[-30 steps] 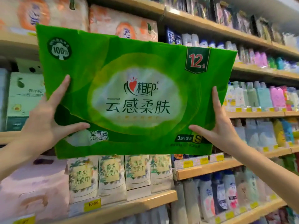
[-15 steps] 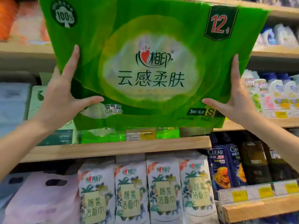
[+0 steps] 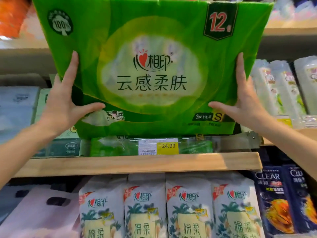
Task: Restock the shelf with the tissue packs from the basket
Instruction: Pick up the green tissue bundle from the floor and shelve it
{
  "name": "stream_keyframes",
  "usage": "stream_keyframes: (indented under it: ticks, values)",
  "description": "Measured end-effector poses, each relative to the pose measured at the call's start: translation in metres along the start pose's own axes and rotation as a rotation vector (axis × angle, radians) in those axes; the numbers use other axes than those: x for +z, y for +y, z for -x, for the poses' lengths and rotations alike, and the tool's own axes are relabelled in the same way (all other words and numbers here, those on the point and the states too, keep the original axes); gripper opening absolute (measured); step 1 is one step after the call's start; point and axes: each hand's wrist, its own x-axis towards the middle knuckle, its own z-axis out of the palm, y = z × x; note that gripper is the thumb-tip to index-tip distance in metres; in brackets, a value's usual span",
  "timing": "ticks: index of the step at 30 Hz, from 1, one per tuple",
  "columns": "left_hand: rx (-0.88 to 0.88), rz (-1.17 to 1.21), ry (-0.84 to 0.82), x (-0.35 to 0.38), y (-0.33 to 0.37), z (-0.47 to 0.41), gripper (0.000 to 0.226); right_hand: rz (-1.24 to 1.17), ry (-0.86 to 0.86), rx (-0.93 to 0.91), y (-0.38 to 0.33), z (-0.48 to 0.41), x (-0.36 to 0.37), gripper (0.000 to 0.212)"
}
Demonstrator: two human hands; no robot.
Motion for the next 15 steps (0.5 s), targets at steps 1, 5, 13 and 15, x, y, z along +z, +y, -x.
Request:
stream_keyframes:
  ticks: [1, 5, 13, 15]
  values:
    - [-0.019, 0.009, -0.017, 0.0, -0.003, 0.003, 0.112, -0.015, -0.011, 0.001, 0.001, 0.002, 0.005, 0.112]
    - [-0.053, -0.012, -0.067, 0.005, -0.012, 0.019, 0.113, -0.061, -0.031, 0.003, -0.002, 0.01, 0.016, 0.109]
    - [-0.044, -0.002, -0.159, 0.006, -0.024, 0.027, 0.116, -0.044, -0.085, 0.0, -0.002, 0.026, 0.015, 0.115]
    - [-0.048, 0.01, -0.17, 0.006, -0.025, 0.027, 0.115, -0.064, -0.075, 0.009, 0.0, 0.028, 0.017, 0.115]
